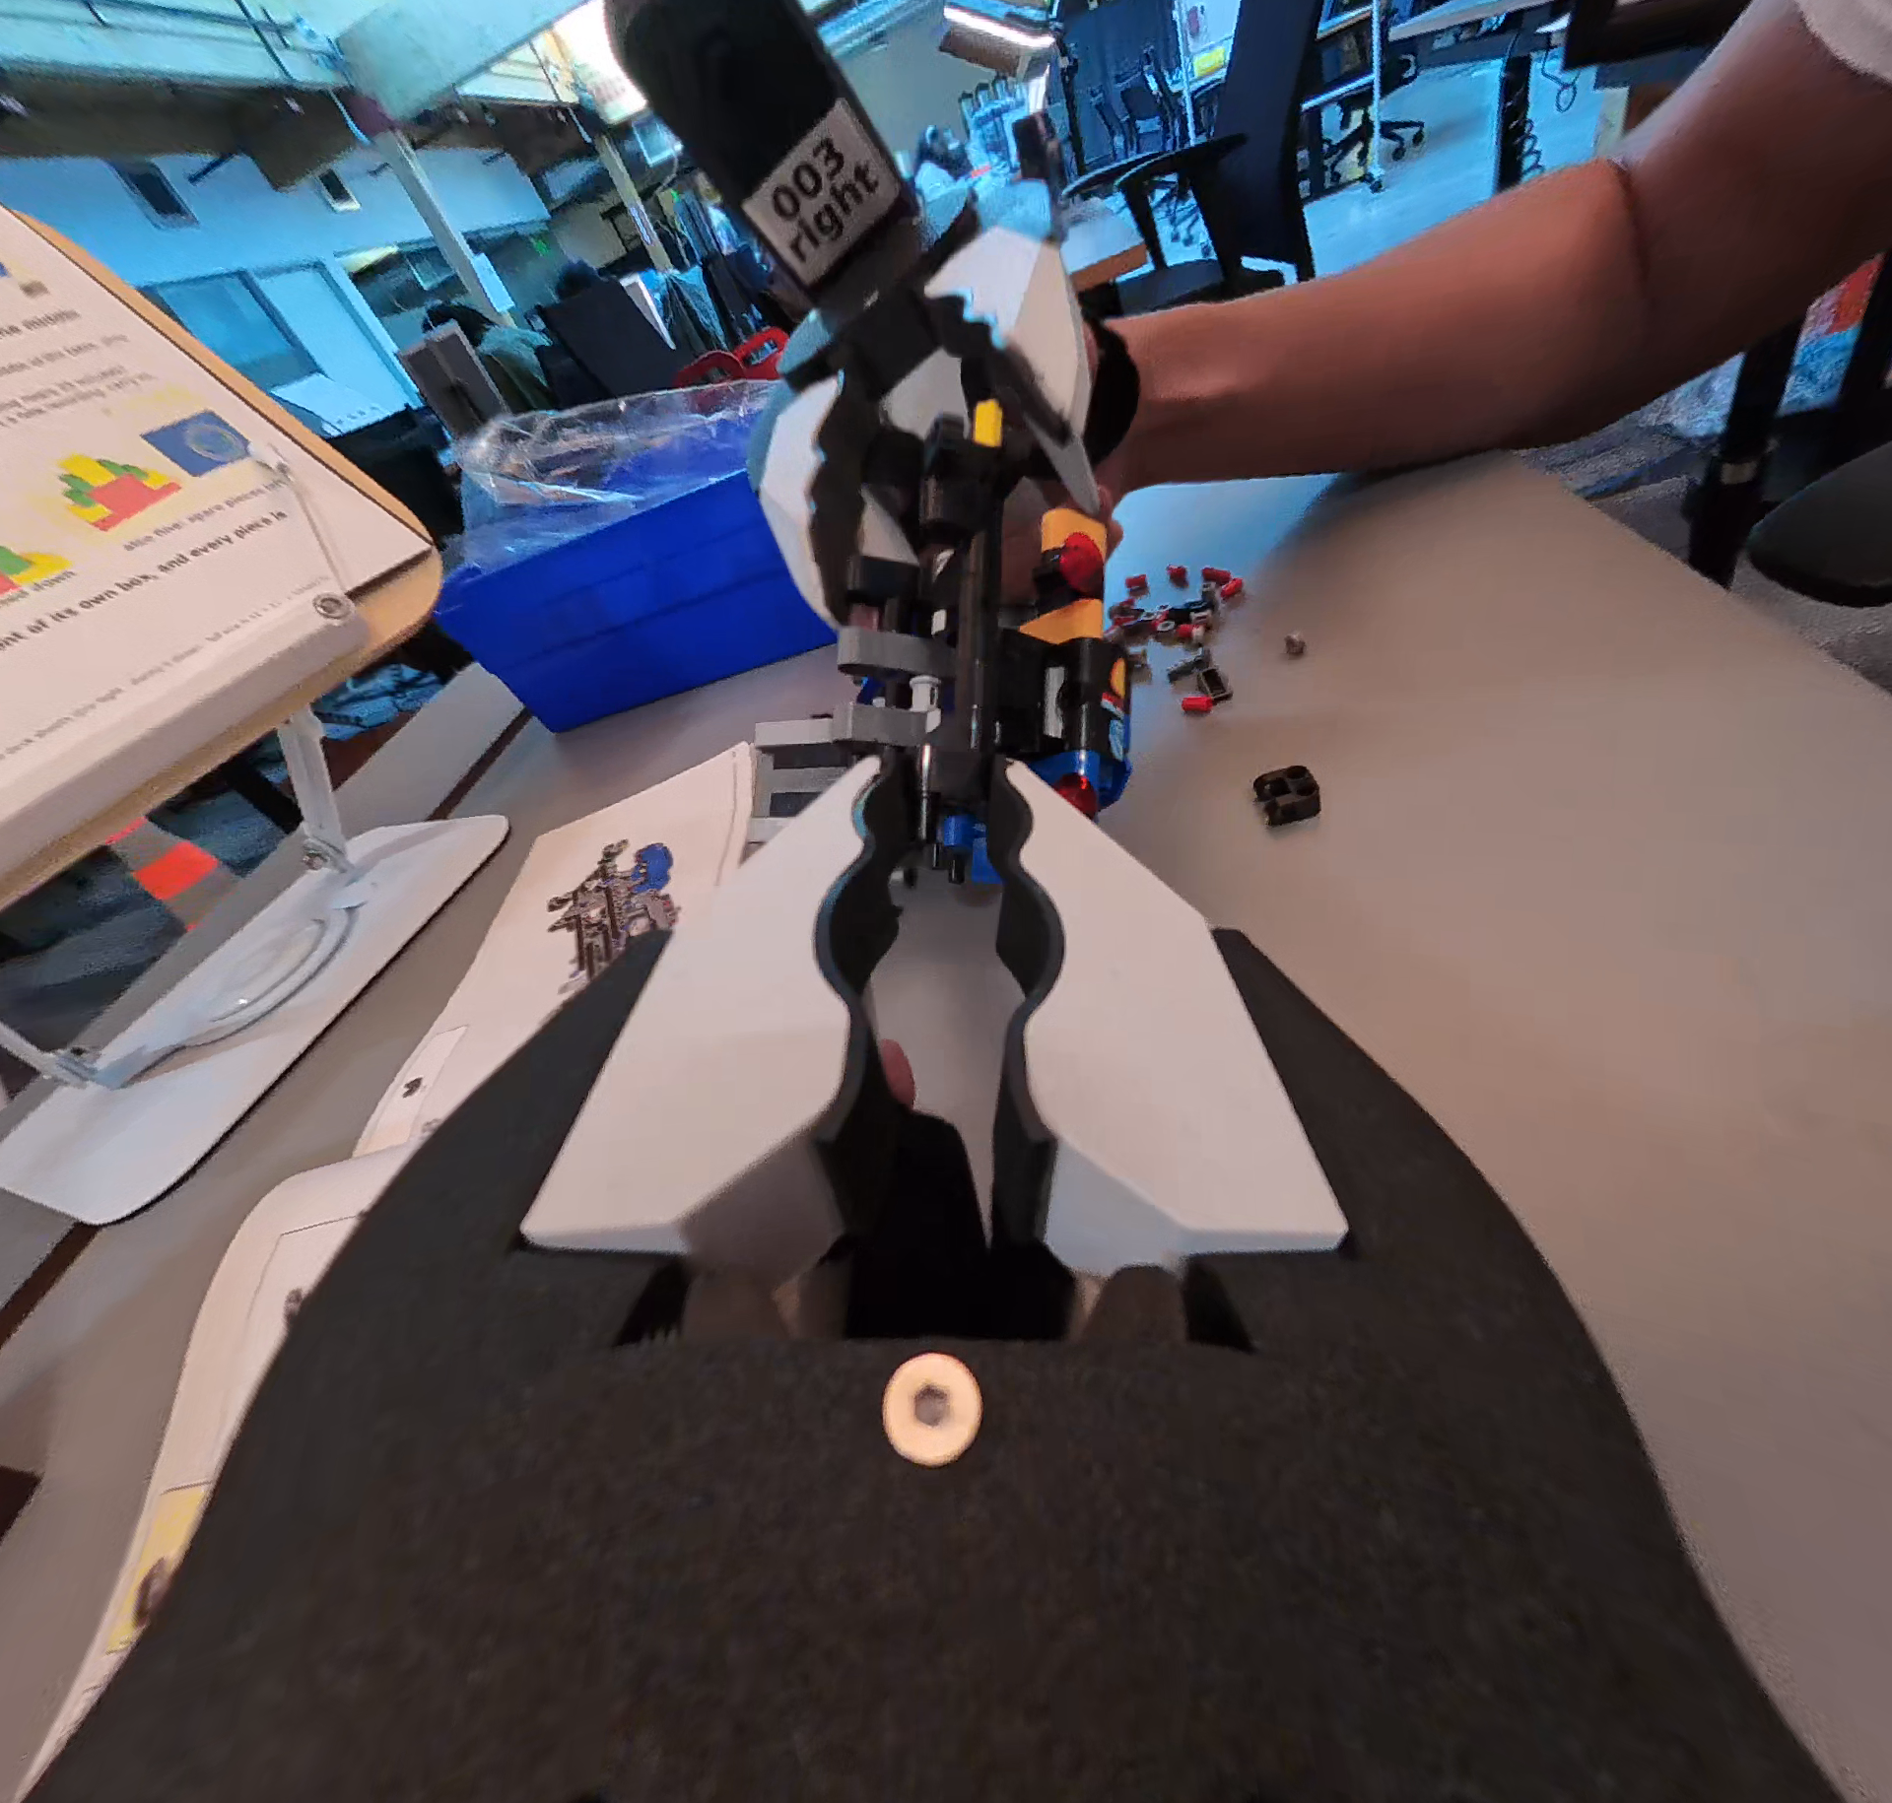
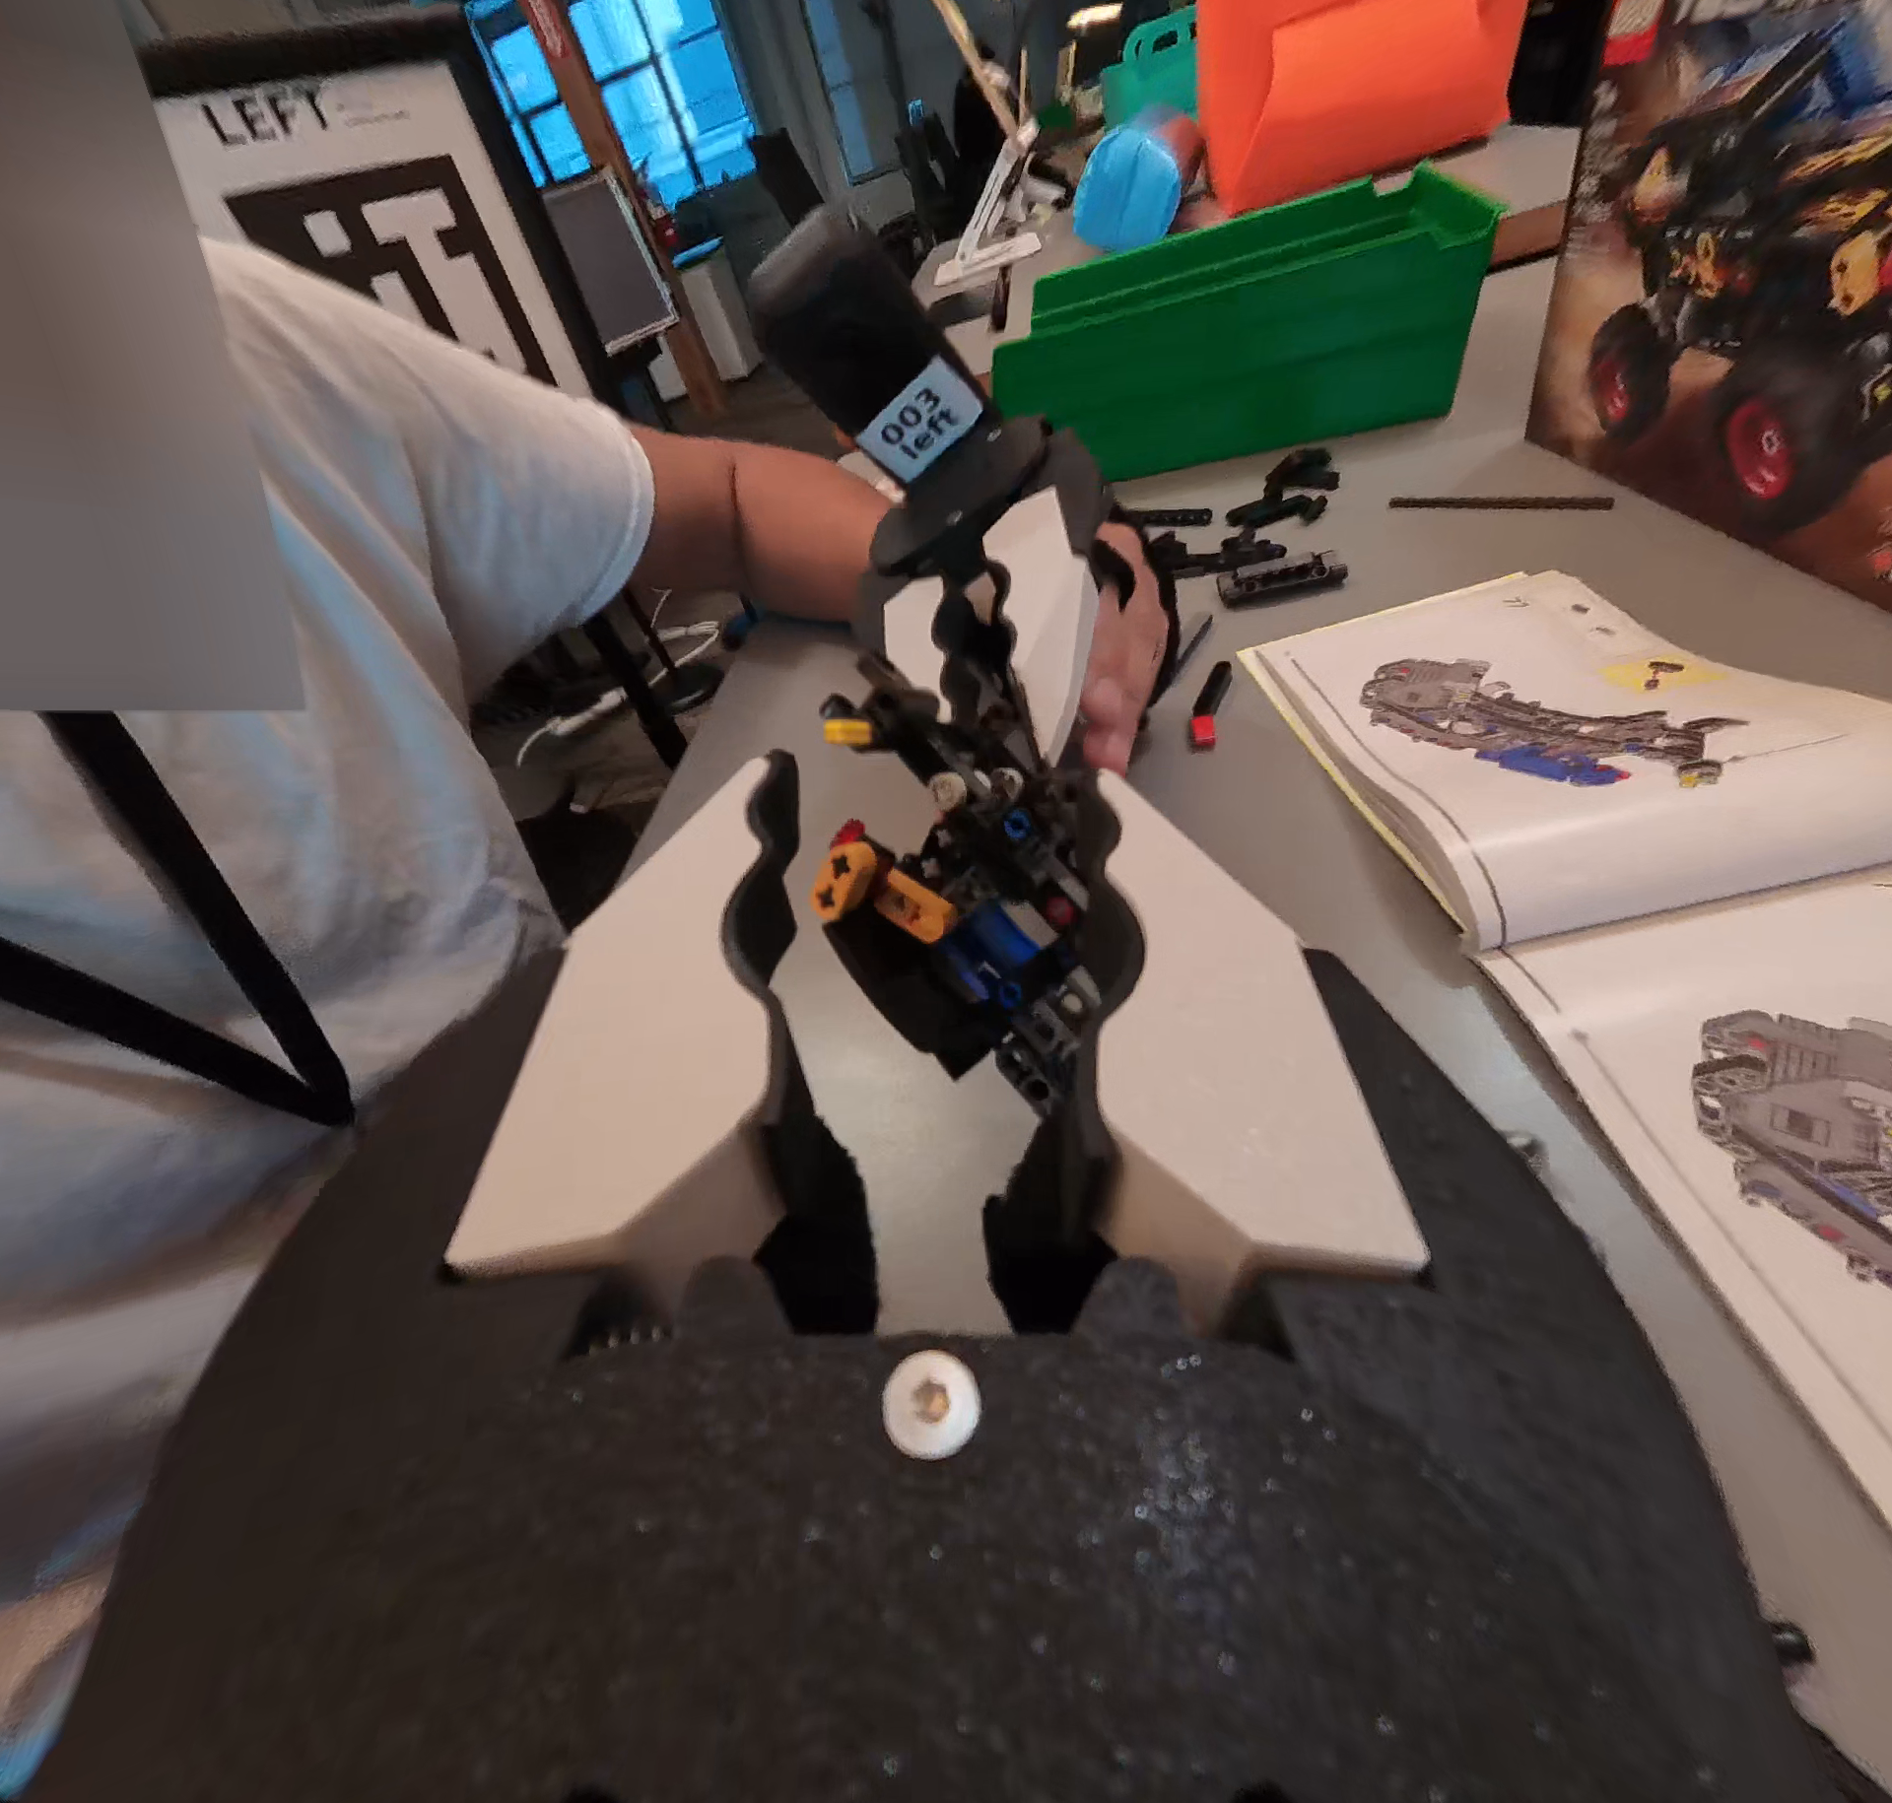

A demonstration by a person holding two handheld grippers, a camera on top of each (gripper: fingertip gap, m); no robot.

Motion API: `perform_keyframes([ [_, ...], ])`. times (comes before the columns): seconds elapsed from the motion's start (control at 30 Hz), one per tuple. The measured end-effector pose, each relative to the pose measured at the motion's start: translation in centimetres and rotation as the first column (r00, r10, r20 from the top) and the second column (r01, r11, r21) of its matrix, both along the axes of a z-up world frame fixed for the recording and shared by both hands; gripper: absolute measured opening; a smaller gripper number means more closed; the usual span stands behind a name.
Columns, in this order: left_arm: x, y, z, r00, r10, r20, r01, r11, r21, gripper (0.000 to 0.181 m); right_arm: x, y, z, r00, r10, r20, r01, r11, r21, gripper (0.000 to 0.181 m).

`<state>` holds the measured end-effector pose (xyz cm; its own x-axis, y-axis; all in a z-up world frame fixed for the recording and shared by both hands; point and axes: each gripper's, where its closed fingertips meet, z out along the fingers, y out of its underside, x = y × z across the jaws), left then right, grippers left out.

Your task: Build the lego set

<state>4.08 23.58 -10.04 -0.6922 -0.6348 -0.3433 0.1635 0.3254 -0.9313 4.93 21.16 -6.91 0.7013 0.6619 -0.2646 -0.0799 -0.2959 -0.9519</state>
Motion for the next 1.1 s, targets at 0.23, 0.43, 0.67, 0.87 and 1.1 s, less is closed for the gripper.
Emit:
perform_keyframes([
  [0.23, 0.0, -0.3, -0.6, 0.999, 0.003, 0.045, -0.006, 0.998, 0.067, 0.012, 0.0, 0.0, -0.9, 0.994, 0.061, -0.087, -0.065, 0.997, -0.045, 0.055],
  [0.43, -0.1, -0.4, -0.7, 0.999, -0.006, 0.04, 0.003, 0.997, 0.073, 0.012, -0.1, -0.3, -1.0, 0.99, 0.088, -0.113, -0.092, 0.995, -0.031, 0.053],
  [0.67, -0.1, -0.5, -0.9, 0.999, -0.012, 0.036, 0.009, 0.996, 0.084, 0.012, -0.1, -0.4, -0.9, 0.98, 0.108, -0.165, -0.118, 0.991, -0.055, 0.054],
  [0.87, -0.1, -0.5, -1.0, 0.999, -0.01, 0.035, 0.007, 0.996, 0.088, 0.012, -0.1, -0.4, -0.9, 0.981, 0.111, -0.161, -0.118, 0.992, -0.033, 0.053],
  [1.1, -0.1, -0.5, -1.0, 0.998, 0.007, 0.06, -0.014, 0.994, 0.107, 0.012, 0.0, -0.4, -1.0, 0.983, 0.112, -0.145, -0.115, 0.993, -0.007, 0.052],
])
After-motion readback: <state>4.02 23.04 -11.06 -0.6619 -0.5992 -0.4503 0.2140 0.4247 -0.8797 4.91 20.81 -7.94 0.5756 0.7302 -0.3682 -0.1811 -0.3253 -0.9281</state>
